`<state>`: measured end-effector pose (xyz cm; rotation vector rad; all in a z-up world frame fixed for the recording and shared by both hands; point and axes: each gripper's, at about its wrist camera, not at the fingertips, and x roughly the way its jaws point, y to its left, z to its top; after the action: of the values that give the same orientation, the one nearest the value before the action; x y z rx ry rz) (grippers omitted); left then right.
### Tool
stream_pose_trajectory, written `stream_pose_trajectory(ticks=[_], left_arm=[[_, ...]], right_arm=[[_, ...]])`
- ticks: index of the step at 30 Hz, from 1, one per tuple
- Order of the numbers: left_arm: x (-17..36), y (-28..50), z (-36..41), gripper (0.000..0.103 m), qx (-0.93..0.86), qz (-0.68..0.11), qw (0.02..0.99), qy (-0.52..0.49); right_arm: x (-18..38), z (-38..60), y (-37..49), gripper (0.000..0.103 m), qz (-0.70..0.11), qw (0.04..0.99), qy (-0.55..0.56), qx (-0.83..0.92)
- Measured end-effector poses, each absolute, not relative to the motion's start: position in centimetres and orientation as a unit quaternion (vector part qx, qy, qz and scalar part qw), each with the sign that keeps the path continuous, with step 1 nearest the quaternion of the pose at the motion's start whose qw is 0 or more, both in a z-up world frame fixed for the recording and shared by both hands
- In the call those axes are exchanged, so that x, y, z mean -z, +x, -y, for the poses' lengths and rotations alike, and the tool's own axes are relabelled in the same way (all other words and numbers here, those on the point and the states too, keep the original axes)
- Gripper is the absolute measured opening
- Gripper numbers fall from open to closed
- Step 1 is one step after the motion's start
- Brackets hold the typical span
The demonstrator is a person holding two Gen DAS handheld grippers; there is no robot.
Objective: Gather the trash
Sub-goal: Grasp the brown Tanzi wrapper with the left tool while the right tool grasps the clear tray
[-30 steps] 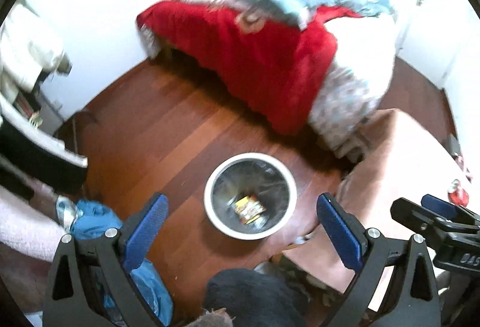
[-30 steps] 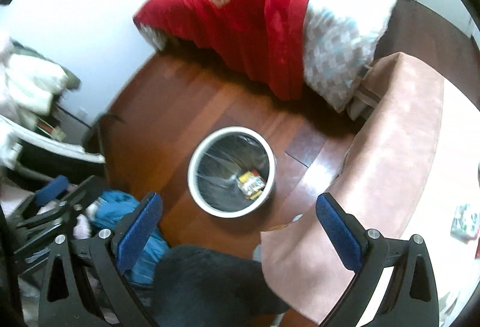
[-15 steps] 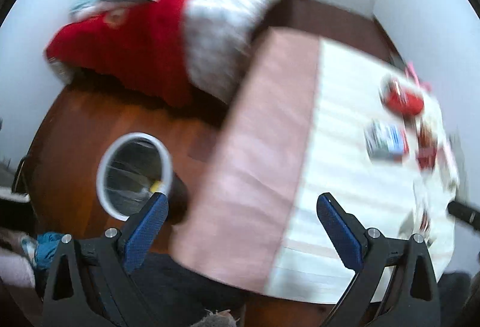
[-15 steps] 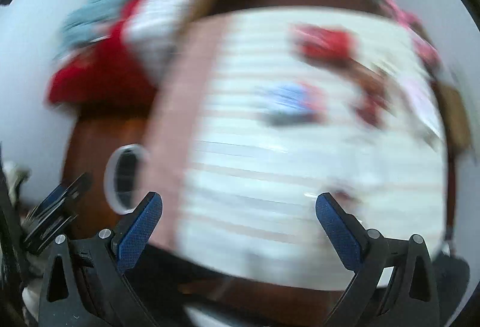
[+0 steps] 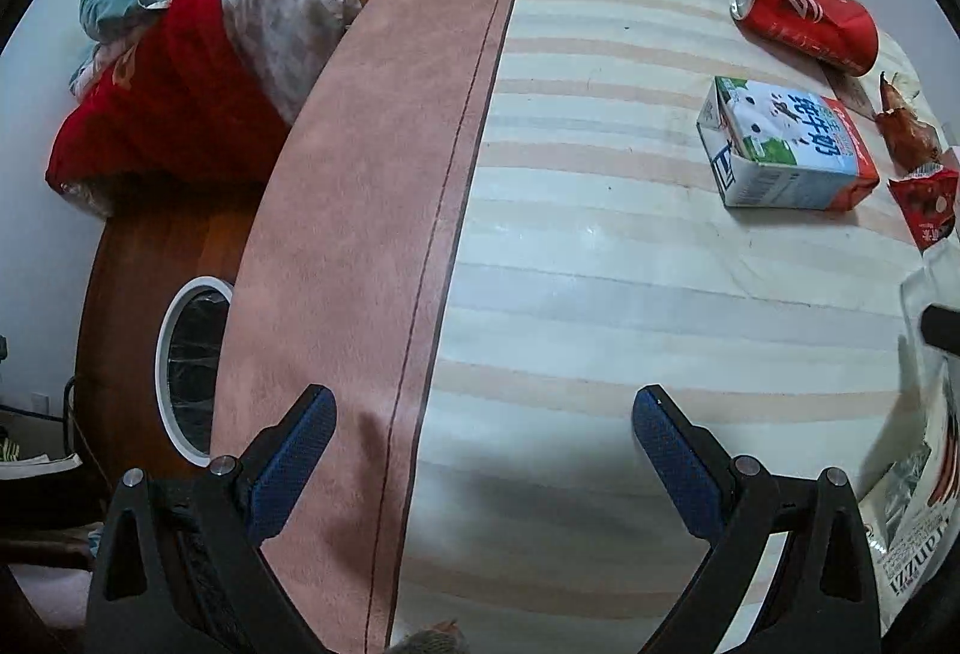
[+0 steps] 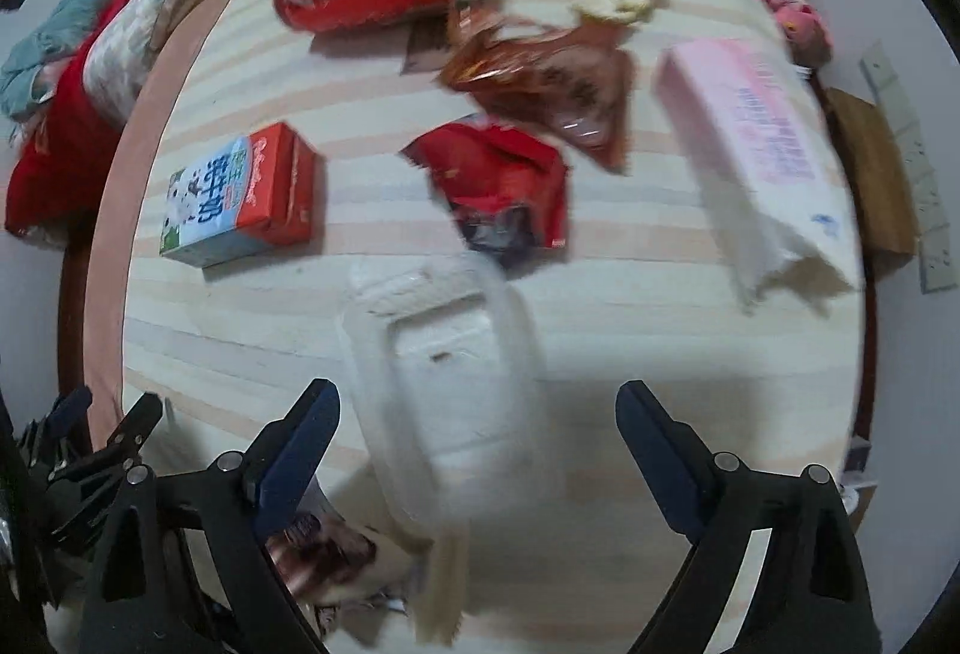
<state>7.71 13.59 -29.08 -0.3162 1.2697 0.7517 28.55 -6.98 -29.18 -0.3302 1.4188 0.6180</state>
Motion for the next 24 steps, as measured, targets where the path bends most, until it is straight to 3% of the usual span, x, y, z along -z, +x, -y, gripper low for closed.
stream_pose_trajectory(ticks=[1,4,11,18,20,22,24], left_arm=[[28.7,7.9,-13.4,0.101,-0.339,-0.575,0.731,-0.14],[26.8,8.2,-12.2,0.101,-0.323,-0.563,0.749,-0.134],[22.6,10.1,-4.4,0.101,-0.171,-0.55,0.807,-0.128],[26.2,14.3,1.8,0.1,-0.051,-0.591,0.798,-0.107],[27.6,15.3,2.1,0.093,-0.052,-0.601,0.791,-0.101],[28.8,15.8,1.7,0.067,-0.069,-0.612,0.782,-0.097],[29.6,15.9,1.0,0.055,-0.088,-0.615,0.777,-0.102]], right_arm=[[29.6,6.7,28.5,0.076,-0.638,0.7,-0.151,-0.283],[29.5,6.7,28.4,0.065,-0.625,0.71,-0.167,-0.279],[28.3,14.7,28.5,0.064,-0.633,0.73,-0.119,-0.227],[30.1,20.0,27.3,0.064,-0.661,0.717,-0.09,-0.201],[30.0,20.6,27.0,0.065,-0.659,0.717,-0.092,-0.207],[30.1,20.7,26.8,0.067,-0.662,0.713,-0.096,-0.209],[30.1,20.8,26.7,0.067,-0.661,0.713,-0.101,-0.21]])
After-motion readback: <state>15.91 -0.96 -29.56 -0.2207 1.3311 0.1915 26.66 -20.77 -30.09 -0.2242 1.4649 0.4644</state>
